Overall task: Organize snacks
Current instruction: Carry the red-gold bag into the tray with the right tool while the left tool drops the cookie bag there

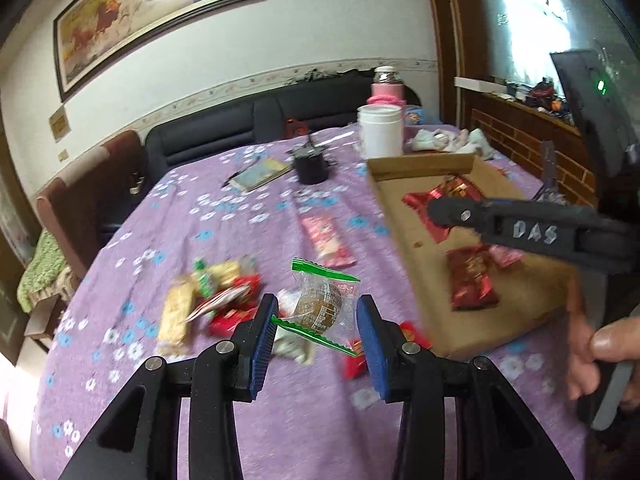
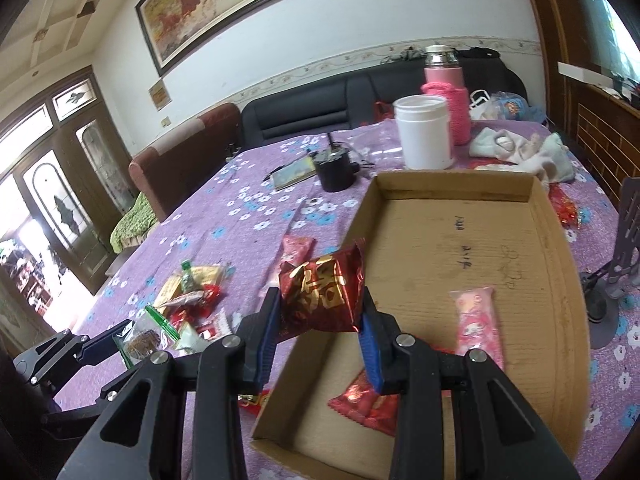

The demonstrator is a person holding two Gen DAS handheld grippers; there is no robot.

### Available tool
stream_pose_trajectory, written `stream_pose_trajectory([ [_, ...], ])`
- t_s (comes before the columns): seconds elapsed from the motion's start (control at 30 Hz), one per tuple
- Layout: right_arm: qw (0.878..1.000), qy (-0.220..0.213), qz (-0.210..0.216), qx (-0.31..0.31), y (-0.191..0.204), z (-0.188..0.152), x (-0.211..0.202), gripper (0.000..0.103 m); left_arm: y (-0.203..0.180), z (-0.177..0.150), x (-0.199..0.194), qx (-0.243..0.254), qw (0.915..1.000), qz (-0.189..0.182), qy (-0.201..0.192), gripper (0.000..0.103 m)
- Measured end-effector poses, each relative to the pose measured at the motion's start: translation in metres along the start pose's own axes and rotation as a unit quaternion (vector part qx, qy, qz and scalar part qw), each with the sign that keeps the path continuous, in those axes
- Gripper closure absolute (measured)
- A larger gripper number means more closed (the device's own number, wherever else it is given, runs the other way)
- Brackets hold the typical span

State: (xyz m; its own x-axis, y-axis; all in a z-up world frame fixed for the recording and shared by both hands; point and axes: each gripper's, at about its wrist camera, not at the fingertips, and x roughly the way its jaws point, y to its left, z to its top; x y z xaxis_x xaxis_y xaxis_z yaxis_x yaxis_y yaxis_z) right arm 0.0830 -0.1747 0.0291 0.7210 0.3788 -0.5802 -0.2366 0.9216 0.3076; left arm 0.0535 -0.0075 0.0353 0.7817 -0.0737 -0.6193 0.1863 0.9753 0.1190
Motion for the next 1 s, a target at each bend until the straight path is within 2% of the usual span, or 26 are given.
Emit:
stream_pose_trajectory([
  [0.2, 0.999, -0.006, -0.027, 0.041, -0.034, 0.007, -0.006, 0.068, -0.032, 0.027, 0.011, 0.001, 0.9980, -0.063, 0.007, 0.060],
  [0.43, 0.994, 0.007, -0.075, 0.079, -0.070, 0.009, -0.002, 0.068, -0.080, 0.032, 0.042, 0.003, 0.9909, -0.131, 0.033, 0.060],
  [0.67, 0.987, 0.030, -0.114, 0.104, -0.093, 0.004, 0.006, 0.068, -0.109, 0.021, 0.062, 0.026, 0.9855, -0.160, 0.049, 0.061],
  [1.0, 0.984, 0.043, -0.132, 0.113, -0.099, -0.002, 0.013, 0.067, -0.110, 0.014, 0.066, 0.027, 0.9817, -0.179, 0.058, 0.061],
])
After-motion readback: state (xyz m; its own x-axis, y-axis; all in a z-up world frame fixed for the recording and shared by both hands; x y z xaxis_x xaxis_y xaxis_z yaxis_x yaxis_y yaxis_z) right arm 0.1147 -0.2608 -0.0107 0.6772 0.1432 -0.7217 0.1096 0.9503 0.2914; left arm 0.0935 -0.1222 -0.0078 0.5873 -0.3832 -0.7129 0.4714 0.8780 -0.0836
